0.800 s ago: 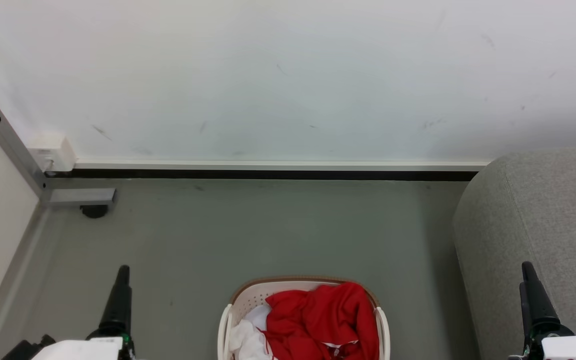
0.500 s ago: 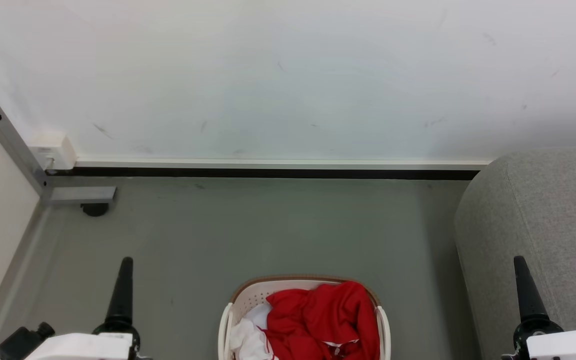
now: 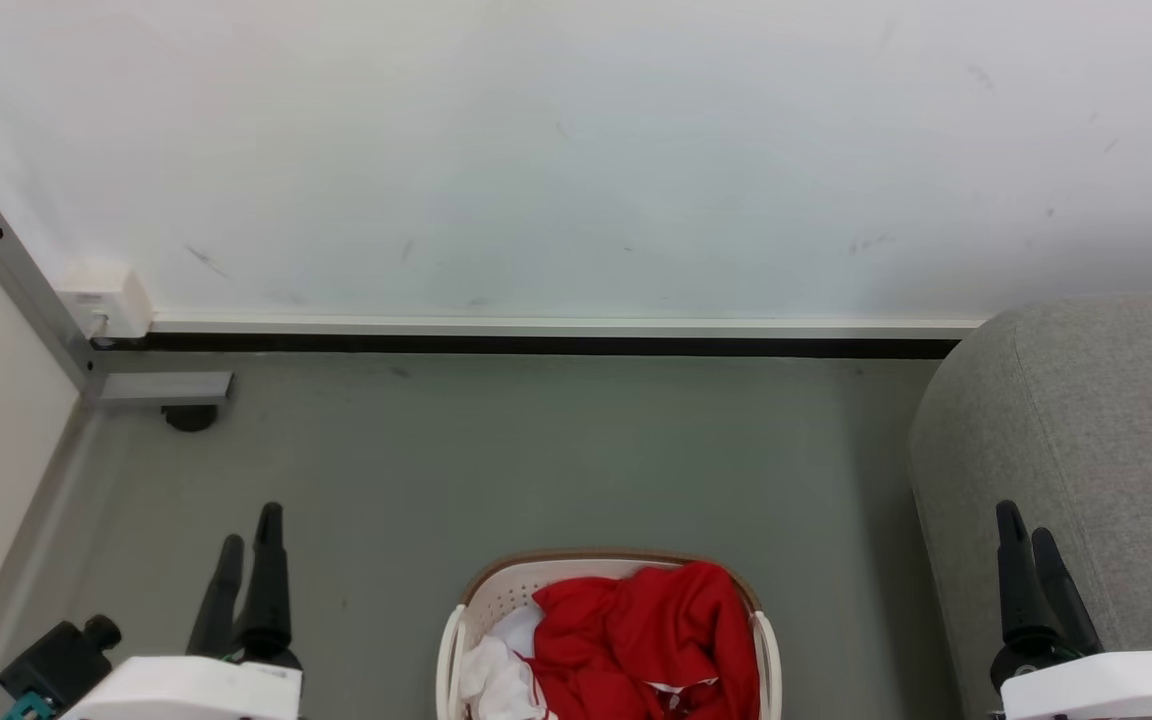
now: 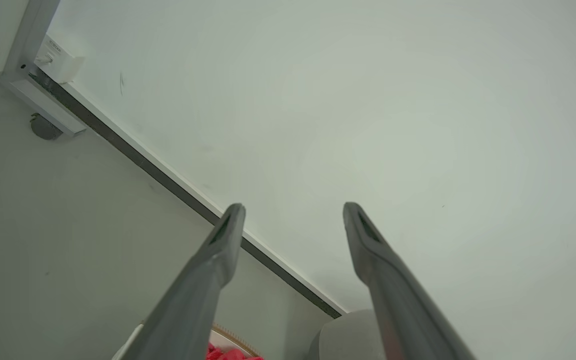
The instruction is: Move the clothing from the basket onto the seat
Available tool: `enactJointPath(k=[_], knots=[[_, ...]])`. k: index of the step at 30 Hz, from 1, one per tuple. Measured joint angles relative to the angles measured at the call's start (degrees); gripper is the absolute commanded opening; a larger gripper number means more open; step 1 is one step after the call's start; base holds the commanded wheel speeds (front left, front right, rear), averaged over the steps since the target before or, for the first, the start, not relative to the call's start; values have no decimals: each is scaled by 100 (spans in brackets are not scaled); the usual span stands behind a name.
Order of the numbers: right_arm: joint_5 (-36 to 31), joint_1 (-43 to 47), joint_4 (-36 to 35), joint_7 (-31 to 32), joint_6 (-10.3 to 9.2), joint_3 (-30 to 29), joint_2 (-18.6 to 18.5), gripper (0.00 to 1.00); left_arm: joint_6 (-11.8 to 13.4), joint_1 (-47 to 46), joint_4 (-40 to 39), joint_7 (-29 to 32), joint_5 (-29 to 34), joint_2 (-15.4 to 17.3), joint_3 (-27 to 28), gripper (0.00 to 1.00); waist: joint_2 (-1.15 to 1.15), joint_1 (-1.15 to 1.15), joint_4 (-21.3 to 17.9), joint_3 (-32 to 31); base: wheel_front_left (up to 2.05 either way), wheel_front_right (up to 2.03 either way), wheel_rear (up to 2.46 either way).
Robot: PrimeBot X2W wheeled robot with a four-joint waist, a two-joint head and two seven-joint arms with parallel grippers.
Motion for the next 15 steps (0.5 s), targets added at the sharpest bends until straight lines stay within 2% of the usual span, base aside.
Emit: enactJointPath(k=[6, 15], knots=[[-655, -1, 10, -108, 0, 76, 0, 100, 146, 38, -25, -94, 706, 71, -140, 100, 0, 0, -5, -10, 0, 0, 0], [-1324, -2, 110, -253, 0, 160, 0, 100, 322, 64, -41, -253, 1276, 157, -256, 100, 0, 0, -8, -20, 0, 0, 0]])
